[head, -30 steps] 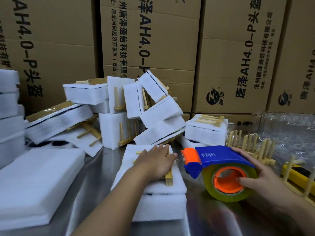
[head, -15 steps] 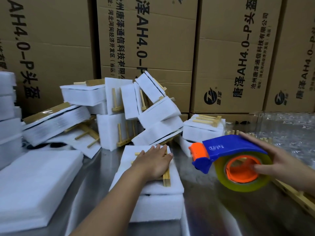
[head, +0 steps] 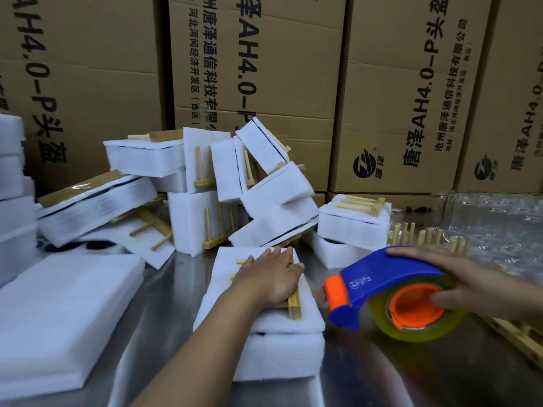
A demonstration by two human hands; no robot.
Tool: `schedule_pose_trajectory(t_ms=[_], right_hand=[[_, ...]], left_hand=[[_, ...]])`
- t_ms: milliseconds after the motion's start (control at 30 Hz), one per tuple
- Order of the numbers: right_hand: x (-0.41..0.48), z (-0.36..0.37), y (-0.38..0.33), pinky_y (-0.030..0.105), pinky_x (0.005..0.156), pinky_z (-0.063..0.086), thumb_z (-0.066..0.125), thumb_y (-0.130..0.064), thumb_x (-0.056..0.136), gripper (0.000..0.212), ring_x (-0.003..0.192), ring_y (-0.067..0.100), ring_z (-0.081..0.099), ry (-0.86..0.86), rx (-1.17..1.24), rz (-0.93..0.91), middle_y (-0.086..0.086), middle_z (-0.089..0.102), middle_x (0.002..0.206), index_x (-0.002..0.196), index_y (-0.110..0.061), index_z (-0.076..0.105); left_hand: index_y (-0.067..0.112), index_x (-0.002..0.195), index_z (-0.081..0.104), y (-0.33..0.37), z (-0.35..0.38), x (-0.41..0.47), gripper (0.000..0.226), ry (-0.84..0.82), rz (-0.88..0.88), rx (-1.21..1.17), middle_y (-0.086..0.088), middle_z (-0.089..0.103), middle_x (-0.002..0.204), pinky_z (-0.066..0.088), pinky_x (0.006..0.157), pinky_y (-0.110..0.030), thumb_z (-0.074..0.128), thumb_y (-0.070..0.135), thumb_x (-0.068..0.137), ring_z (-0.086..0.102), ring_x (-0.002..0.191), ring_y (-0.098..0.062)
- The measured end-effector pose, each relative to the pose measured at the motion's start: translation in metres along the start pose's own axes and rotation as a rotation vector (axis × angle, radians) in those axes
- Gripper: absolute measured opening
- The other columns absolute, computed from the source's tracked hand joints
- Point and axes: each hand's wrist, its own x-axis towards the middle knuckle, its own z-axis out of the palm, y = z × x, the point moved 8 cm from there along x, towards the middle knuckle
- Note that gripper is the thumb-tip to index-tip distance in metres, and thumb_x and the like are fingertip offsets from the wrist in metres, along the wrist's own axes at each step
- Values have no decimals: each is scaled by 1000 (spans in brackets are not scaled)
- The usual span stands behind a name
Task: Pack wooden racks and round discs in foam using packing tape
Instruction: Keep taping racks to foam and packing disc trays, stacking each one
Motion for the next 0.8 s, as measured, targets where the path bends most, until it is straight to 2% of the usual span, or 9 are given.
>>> schedule_pose_trajectory(t_ms=[67,167,367,467,567,733,800], right_hand=[[15,9,-21,10,80,45,65,-4,82,89,107,-11,43,-23,-86,-41,-28,35,124,128,-71,26],[33,10,-38,8,79,42,62,-8,85,81,109,-4,43,-37,-163,-43,-19,37,126,126,-68,27],[50,5,-42,23,82,52,59,-10,83,78,107,6,53,-108,-152,25,-20,44,128,117,-75,31],[54,8,-36,22,70,54,60,-7,84,76,89,6,62,-153,-82,73,-14,59,113,114,-73,36],[57,11,-30,17,60,50,60,-4,85,73,70,-1,63,-205,-36,119,-8,64,104,116,-67,40],[60,11,-32,22,64,53,59,-6,84,70,79,10,65,-222,-83,167,-6,66,106,119,-64,42],[59,12,-31,21,62,52,59,-5,84,70,76,8,65,-231,-65,172,-6,66,105,122,-62,42]], left_hand=[[25,151,7,1,-1,-2,55,2,-6,8,4,0,160,1,116,-44,15,44,100,-3,146,-14],[26,151,7,3,-4,-5,56,23,-26,-27,4,3,159,1,116,-42,17,46,100,0,146,-12],[27,151,10,7,-8,-10,55,48,-28,-43,6,6,159,2,116,-41,19,45,100,2,146,-11],[28,151,10,8,-8,-11,55,44,-36,-51,5,6,159,1,116,-40,20,46,100,2,146,-11],[28,151,10,8,-9,-12,55,45,-32,-41,5,6,159,2,116,-40,20,45,100,2,146,-13],[30,151,9,8,-8,-12,55,39,-40,-45,6,6,159,1,117,-40,19,47,100,1,146,-12],[30,151,9,7,-8,-12,55,40,-40,-52,7,6,159,1,117,-40,19,47,99,1,146,-12]])
